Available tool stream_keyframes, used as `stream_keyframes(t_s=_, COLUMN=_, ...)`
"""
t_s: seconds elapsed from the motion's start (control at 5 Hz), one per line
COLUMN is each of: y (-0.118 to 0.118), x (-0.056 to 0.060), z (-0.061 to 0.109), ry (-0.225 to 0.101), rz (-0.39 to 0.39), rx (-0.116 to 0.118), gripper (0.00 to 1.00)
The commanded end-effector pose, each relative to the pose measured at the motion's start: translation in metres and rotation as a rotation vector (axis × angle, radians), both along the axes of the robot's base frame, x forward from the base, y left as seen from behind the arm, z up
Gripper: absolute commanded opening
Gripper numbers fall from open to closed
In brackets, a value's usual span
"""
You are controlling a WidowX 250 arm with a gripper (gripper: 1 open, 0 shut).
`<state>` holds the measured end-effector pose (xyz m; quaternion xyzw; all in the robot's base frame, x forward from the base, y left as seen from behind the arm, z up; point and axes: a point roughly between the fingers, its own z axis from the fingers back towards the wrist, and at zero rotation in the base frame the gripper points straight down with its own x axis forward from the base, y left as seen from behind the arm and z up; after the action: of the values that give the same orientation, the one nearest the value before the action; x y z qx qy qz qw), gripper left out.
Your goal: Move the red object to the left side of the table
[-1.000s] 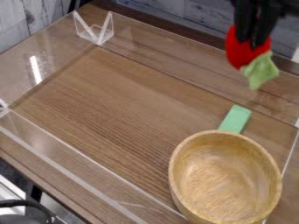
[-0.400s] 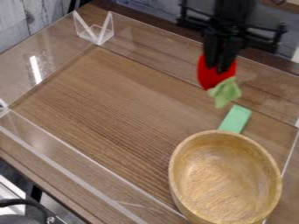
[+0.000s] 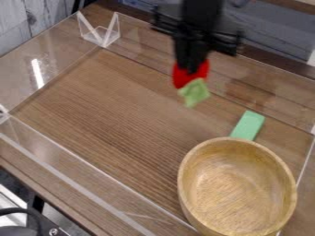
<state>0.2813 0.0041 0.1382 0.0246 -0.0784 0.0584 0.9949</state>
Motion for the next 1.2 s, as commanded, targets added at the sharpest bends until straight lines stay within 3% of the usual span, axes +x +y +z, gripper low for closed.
stream_keyframes(t_s=0.0, y=0.037, x=0.001, z=0.009, ry=-0.053, rz=-0.134, rx=0.009, gripper=0.0)
stream_keyframes(t_s=0.4, y=0.093, x=0.006, z=0.009, ry=-0.032, rz=-0.149, rx=0.033, gripper=0.0)
stream_keyframes(t_s=0.8, y=0.134, x=0.017, z=-0.02, ry=-0.023, rz=-0.278, rx=0.05, gripper=0.0)
stream_keyframes(t_s=1.0, y=0.143, x=0.023, z=-0.035, ry=-0.024, rz=-0.321, rx=0.055, gripper=0.0)
